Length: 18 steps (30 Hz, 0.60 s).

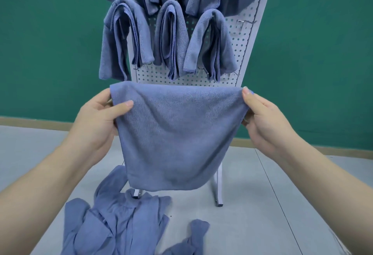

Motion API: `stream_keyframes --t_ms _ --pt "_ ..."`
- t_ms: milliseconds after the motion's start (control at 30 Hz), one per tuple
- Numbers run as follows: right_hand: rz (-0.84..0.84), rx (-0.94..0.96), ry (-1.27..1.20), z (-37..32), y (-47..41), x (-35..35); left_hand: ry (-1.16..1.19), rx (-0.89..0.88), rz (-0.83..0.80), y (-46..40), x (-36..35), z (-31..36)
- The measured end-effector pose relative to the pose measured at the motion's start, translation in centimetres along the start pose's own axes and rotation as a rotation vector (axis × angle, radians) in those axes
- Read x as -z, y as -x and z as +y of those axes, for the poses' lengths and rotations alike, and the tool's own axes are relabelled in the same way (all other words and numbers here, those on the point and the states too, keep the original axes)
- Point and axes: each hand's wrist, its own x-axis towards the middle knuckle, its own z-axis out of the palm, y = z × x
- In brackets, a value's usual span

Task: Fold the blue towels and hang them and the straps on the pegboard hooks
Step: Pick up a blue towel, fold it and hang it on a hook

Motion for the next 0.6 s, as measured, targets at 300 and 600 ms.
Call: stream_keyframes --t_ms 300,600 --pt "0.084 -0.017 -0.007 -0.55 -0.11 0.43 -0.030 -0.001 0.079 -0.29 -0.08 -0.33" --pt "0.051 -0.090 -0.023 -0.47 0.07 0.13 -0.030 -0.026 0.221 -0.23 -0.15 -0.42"
